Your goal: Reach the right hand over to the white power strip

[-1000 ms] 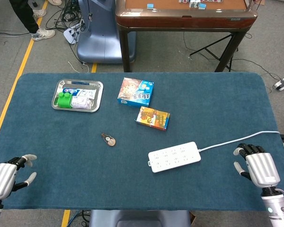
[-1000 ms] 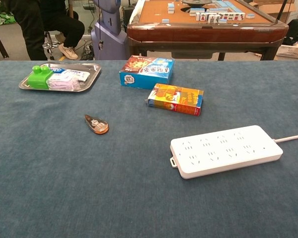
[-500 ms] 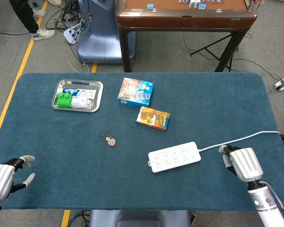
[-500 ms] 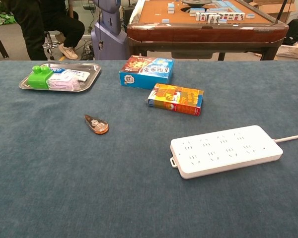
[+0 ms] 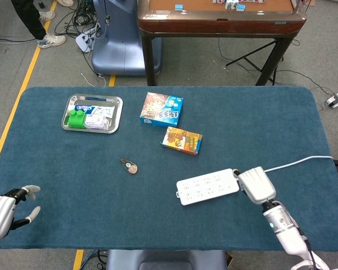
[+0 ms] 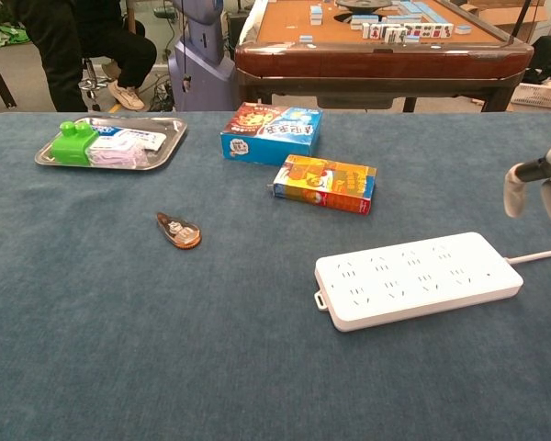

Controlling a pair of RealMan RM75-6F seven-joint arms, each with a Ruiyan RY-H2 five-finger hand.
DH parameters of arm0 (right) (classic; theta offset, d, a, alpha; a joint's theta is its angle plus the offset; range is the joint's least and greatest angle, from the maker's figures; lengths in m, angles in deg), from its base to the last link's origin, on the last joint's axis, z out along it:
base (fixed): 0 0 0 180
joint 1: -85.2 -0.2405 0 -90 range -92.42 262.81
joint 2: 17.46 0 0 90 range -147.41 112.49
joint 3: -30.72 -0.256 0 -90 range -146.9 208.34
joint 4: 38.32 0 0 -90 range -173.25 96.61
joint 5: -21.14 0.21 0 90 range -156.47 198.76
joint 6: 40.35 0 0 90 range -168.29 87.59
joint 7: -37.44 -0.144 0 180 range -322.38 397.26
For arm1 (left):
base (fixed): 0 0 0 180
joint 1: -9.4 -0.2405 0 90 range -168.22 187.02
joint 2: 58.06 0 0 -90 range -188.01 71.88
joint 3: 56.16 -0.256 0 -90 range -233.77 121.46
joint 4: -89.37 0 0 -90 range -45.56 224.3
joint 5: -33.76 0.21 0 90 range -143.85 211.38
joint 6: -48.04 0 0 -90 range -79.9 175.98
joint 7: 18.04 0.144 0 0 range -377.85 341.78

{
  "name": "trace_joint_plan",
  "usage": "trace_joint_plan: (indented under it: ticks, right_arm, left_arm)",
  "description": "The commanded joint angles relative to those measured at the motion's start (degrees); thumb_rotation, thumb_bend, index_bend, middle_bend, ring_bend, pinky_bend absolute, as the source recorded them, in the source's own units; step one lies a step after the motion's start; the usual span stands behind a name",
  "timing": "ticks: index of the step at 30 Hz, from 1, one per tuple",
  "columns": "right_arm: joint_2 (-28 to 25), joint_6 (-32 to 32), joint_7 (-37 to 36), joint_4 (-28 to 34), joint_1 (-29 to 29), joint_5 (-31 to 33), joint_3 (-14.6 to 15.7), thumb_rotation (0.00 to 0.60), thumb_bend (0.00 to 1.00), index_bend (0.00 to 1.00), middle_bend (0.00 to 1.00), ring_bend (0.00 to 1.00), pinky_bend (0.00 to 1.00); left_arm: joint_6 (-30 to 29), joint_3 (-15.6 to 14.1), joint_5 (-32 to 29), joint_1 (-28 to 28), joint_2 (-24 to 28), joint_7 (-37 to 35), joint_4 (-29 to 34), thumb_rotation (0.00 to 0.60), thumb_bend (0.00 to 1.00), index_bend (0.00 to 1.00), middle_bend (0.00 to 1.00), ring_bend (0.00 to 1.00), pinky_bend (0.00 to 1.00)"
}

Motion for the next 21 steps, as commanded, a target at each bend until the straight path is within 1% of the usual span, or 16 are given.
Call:
trace_joint_plan:
  ticks: [1, 10, 21]
  right_arm:
    - [1.63, 1.78, 1.7, -0.92, -1.3, 1.95, -0.36, 0.6, 0.99, 0.44, 0.95, 1.0, 1.0]
    - [4.97, 4.53, 2.88, -4.72, -3.35, 5.69, -0.34, 0.6, 1.0, 0.43, 0.95, 1.0, 1.0]
    - [6.4, 4.97, 2.97, -5.98, -4.33, 6.63, 0.94, 0.6, 1.0, 0.43, 0.95, 1.0, 1.0]
  left_arm:
    - [-0.03, -0.01, -0.02, -0.04, 0.08, -0.25, -0.03, 0.6, 0.3, 0.45, 0.52, 0.49, 0.72]
    - [-0.12, 0.16, -0.48, -0.15, 0.45, -1.41, -0.14, 0.6, 0.29, 0.45, 0.52, 0.49, 0.72]
    - [0.09, 0.11, -0.47, -0.13, 0.45, -1.41, -0.19, 0.6, 0.3, 0.45, 0.52, 0.49, 0.72]
